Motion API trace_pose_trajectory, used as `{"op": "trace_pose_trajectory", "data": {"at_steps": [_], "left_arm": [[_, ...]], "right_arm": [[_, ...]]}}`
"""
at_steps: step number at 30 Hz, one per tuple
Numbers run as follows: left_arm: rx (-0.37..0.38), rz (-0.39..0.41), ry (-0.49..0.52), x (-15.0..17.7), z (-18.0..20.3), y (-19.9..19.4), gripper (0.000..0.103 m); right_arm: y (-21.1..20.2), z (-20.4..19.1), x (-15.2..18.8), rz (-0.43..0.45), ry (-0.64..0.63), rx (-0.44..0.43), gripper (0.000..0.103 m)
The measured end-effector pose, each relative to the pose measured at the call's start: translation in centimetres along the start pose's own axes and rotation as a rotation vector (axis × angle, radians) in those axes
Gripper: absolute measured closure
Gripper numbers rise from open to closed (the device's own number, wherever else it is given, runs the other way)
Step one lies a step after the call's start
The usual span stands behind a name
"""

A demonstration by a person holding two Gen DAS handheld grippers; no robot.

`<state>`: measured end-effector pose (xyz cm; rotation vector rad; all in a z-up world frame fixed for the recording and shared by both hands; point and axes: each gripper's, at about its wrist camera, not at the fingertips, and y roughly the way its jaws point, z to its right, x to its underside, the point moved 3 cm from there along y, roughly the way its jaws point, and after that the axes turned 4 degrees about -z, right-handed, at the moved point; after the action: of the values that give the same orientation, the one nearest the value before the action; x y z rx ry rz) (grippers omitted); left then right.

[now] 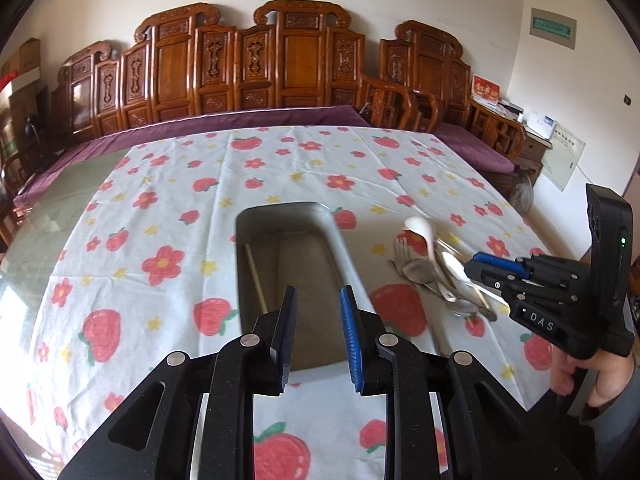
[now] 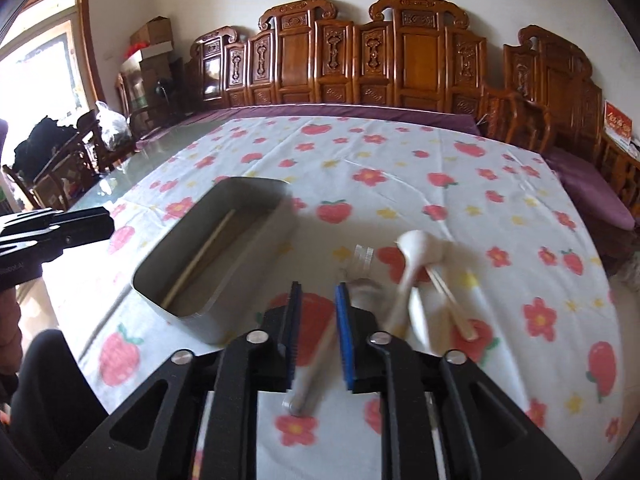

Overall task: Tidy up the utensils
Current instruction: 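Grasp a steel spoon by its handle with the right tool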

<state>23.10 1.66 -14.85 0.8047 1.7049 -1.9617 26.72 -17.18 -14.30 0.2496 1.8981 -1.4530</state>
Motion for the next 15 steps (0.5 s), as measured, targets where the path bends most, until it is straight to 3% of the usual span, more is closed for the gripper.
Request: {"op": "trace_pose_trajectory", "data": {"at_steps": [7, 15], "left_arm": [[0.040, -0.026, 0.034, 1.1, 3.1, 0.8, 0.082], [0.076, -0.053, 0.066, 2.3, 5.5, 1.5, 0.082]], "right_arm": [[1.9, 4.3, 2.8, -0.056, 0.049, 0.014, 0.078], [5.3, 4.9, 3.7, -0.118, 0.051, -0.001, 0.078]]}}
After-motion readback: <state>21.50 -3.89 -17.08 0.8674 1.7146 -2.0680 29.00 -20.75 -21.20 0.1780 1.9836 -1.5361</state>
